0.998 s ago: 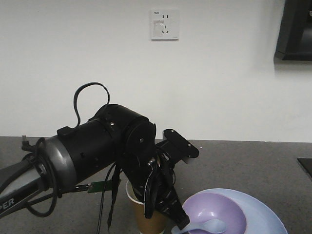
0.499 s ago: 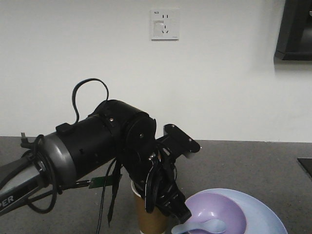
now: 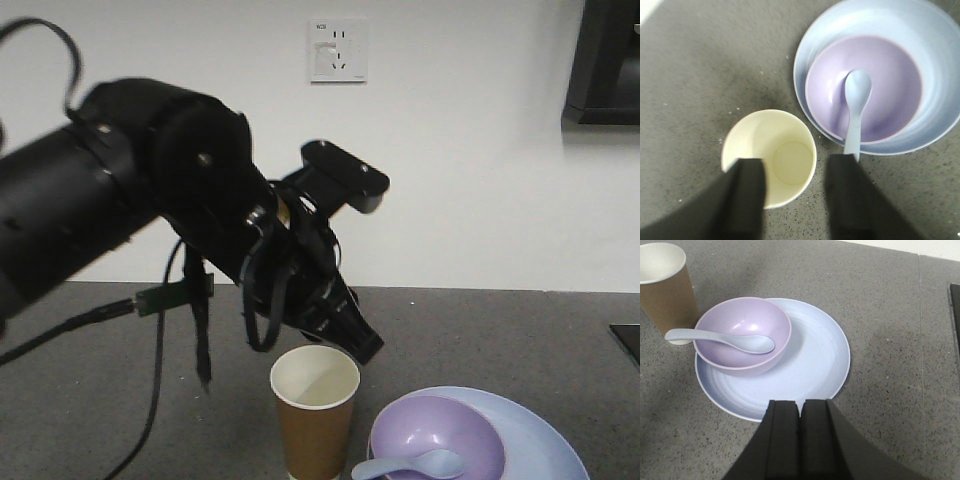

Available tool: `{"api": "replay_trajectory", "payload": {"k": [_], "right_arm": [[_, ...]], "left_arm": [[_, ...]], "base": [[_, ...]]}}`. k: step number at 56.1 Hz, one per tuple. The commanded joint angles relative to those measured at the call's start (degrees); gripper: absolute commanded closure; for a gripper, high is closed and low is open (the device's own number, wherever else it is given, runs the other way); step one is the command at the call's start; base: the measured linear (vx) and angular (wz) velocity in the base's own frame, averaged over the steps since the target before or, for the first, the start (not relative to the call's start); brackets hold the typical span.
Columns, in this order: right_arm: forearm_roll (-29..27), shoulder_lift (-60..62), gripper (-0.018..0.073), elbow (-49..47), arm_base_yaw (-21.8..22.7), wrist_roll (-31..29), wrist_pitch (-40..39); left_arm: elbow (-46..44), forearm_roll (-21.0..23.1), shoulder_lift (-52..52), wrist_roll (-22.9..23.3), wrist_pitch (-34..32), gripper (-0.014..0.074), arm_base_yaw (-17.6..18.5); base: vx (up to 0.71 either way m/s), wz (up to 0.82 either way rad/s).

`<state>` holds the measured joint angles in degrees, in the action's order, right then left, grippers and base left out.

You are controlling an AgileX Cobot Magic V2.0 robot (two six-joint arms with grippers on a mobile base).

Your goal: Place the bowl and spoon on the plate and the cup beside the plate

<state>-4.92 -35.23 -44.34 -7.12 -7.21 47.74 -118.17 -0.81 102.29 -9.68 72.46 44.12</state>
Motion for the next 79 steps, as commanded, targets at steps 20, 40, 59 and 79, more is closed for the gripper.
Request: {"api": "replay_trajectory", "payload": {"k": [20,40,59,79], "right_arm": [[0.04,10.54,0.0568,-1.61,0.14,-3.13,-9.0],[-0.7,24.53,0.0568,8.53,0.14,-4.63,-14.26],[-1.15,24.81,0.0568,9.0,0.14,-4.35,-11.96],[-1.15,24.81,0.0568,9.0,0.14,-4.35,-11.96]], "left_arm": [[35.24,-3.09,-33.13,4.22,-23.05,0.0603,0.26],[75.9,-2.66,-62.75,16.23,-53.33,0.0603,0.26],[79.16,-2.66,-66.61,16.23,-53.11,0.0603,0.26],[79.29,-2.66,-66.61,16.23,-53.28,0.0603,0.26]], "base": [[0.0,0.0],[0.0,0.0],[0.0,0.0],[0.0,0.0]]}}
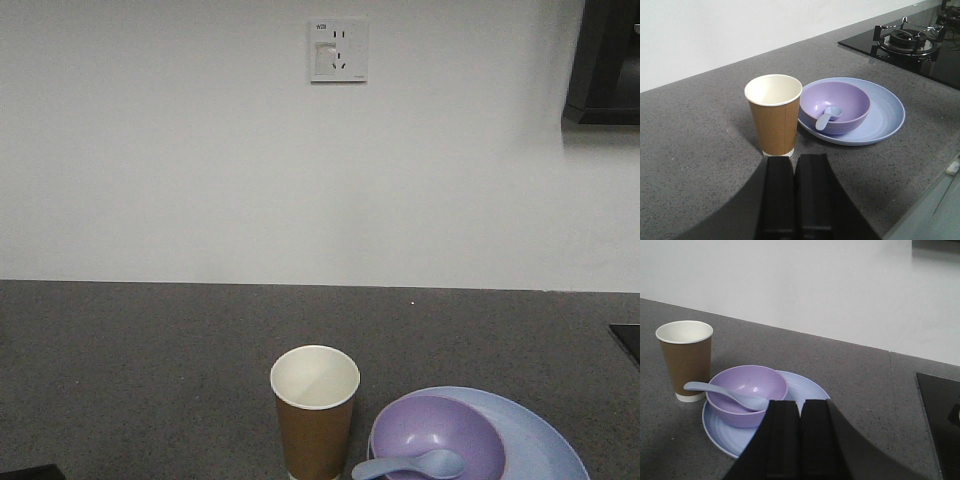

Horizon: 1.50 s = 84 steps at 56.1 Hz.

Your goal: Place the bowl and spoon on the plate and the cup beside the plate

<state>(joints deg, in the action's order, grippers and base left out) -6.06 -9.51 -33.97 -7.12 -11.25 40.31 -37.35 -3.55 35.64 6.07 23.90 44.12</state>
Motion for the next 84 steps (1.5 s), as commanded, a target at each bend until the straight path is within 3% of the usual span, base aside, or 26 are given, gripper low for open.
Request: {"api": "replay_trajectory", "payload": {"k": [1,6,10,21,30,38,48,84], "right_arm": [[-0.01,-0.92,0.0568,-1.37,0.14,-0.31,-4.53],[-0.01,-0.92,0.0568,-1.37,0.14,-0.31,-4.53],[-0.01,-0.92,0.0568,-1.37,0.14,-0.31,-4.53],[-0.08,-0.92,0.0568,-1.37,0.14,-0.31,-4.53],[-0.02,-0.92,0.0568,-1.37,0.14,-0.31,-4.53],[-0.02,-0.92,0.0568,-1.37,0.14,-0.31,-4.53],[-0.02,-0.97,0.0568,-1.37,0.14,-0.31,-4.59],[-0.02,-0.97,0.0568,-1.37,0.14,-0.31,-4.59]], "left_arm": [[-1.29,0.08,0.04,0.48,-4.71,0.0603,0.26],[0.71,-0.03,-0.97,0.25,-6.55,0.0603,-0.09],[3.45,-0.3,-2.81,-0.76,-11.04,0.0603,-2.51],[16.65,-0.27,-11.55,-2.51,-26.08,0.0603,-16.98],[27.83,0.69,-21.94,-2.33,-27.69,0.0603,-28.72],[34.97,0.53,-30.8,-2.4,-27.85,0.0603,-34.2],[37.43,0.53,-37.4,-2.47,-22.49,0.0603,-35.93],[37.43,0.53,-36.6,-2.47,-22.62,0.0603,-35.93]], "base": [[0.0,0.0],[0.0,0.0],[0.0,0.01],[0.0,0.0],[0.0,0.0],[0.0,0.0],[0.0,0.0],[0.0,0.0]]}}
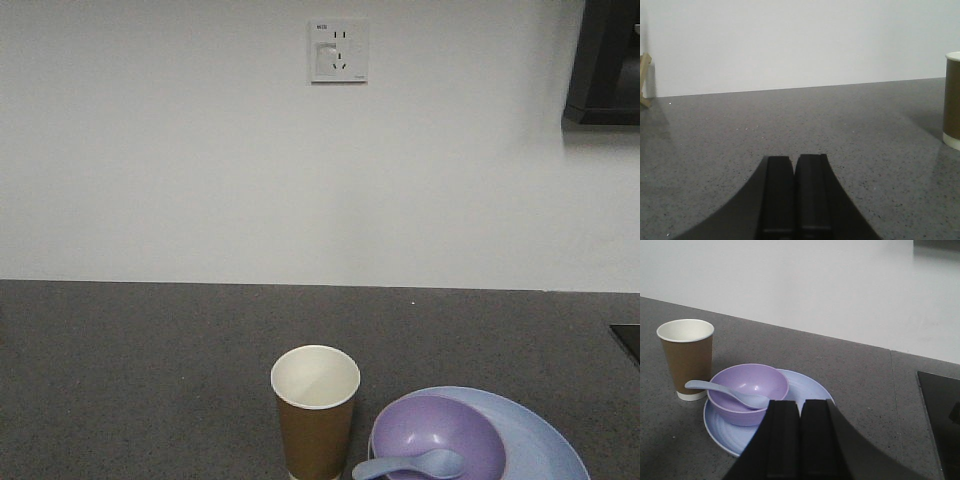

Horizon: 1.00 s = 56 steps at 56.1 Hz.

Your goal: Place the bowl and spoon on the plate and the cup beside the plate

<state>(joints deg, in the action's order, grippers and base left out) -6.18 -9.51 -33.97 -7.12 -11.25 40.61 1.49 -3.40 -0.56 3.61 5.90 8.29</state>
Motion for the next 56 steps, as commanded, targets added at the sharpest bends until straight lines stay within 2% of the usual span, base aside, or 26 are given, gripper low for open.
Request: {"api": "replay_trajectory", "payload": {"k": [1,13,18,23,31,38,48,56], "right_arm": [[0.1,-0.97,0.0568,-1.37,0.14,-0.31,-4.88],[0.27,-0.97,0.0568,-1.37,0.14,-0.39,-5.11],[0.33,-1.45,0.0568,-0.22,0.14,1.07,-7.53],[0.12,-1.42,0.0568,5.32,0.32,3.42,-14.94],[0.12,1.2,0.0568,19.41,2.16,4.79,-30.88],[0.32,5.19,0.0568,29.27,4.44,6.38,-39.39],[0.55,10.55,0.0568,35.79,7.75,7.92,-40.95],[1.68,10.48,0.0568,35.98,7.65,7.86,-40.14]], "left_arm": [[-1.41,0.38,-0.39,0.0,-4.62,0.0603,-0.11],[-1.41,0.38,-0.39,0.0,-4.62,0.0603,-0.11],[-1.41,0.38,-0.39,0.0,-4.62,0.0603,-0.11],[-1.41,0.38,-0.39,0.0,-4.62,0.0603,-0.11],[-1.41,0.38,-0.39,0.0,-4.62,0.0603,-0.11],[-1.41,0.38,-0.39,0.0,-4.62,0.0603,-0.11],[-1.41,0.38,-0.39,0.0,-4.62,0.0603,-0.11],[-1.41,0.38,-0.39,0.0,-4.62,0.0603,-0.11]], "base": [[0.0,0.0],[0.0,0.0],[0.0,0.0],[0.0,0.0],[0.0,0.0],[0.0,0.0],[0.0,0.0],[0.0,0.0]]}}
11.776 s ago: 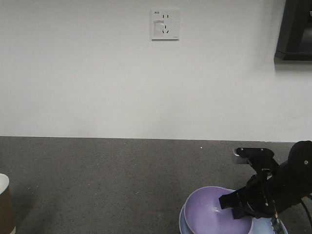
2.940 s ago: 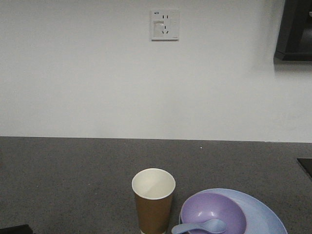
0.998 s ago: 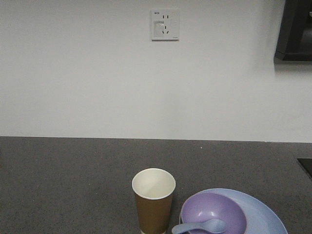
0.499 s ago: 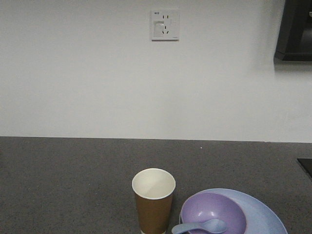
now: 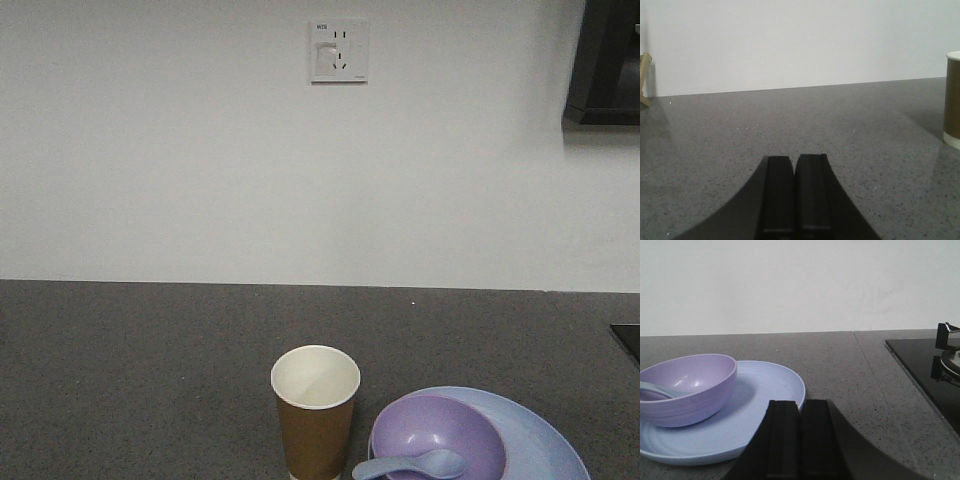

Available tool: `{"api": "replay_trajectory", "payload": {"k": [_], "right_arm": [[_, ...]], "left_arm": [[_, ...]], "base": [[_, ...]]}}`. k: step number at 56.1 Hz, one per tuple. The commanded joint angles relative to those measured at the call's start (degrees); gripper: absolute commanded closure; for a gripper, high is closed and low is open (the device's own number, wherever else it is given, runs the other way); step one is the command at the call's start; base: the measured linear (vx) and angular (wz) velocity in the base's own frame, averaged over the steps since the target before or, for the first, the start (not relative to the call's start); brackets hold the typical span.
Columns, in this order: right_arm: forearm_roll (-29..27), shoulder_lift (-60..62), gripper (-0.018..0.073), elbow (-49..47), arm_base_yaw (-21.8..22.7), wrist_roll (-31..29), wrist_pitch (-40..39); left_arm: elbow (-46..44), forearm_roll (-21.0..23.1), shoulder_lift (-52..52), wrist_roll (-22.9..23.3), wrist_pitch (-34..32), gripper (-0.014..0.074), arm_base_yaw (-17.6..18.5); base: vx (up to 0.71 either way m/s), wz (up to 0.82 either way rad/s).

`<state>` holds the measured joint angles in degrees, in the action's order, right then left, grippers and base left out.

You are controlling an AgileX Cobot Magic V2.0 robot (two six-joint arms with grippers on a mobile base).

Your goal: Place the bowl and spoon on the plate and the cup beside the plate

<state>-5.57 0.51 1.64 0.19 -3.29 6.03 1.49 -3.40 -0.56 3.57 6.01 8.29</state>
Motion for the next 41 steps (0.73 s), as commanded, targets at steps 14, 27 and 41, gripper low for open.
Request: {"api": "replay_trajectory", "payload": {"k": [14,27,41], "right_arm": [[1.0,0.46,0.0568,0.37,0.34,-0.1,-5.28],[1.0,0.46,0.0568,0.37,0.34,-0.1,-5.28],[1.0,0.46,0.0568,0.37,0.34,-0.1,-5.28]], "left_arm": [[-1.41,0.38,-0.39,0.04,-4.73,0.0603,-0.11],[-1.41,0.38,-0.39,0.04,-4.73,0.0603,-0.11],[-1.41,0.38,-0.39,0.04,-4.73,0.0603,-0.11]], "base": [[0.0,0.0],[0.0,0.0],[0.0,0.0]]}}
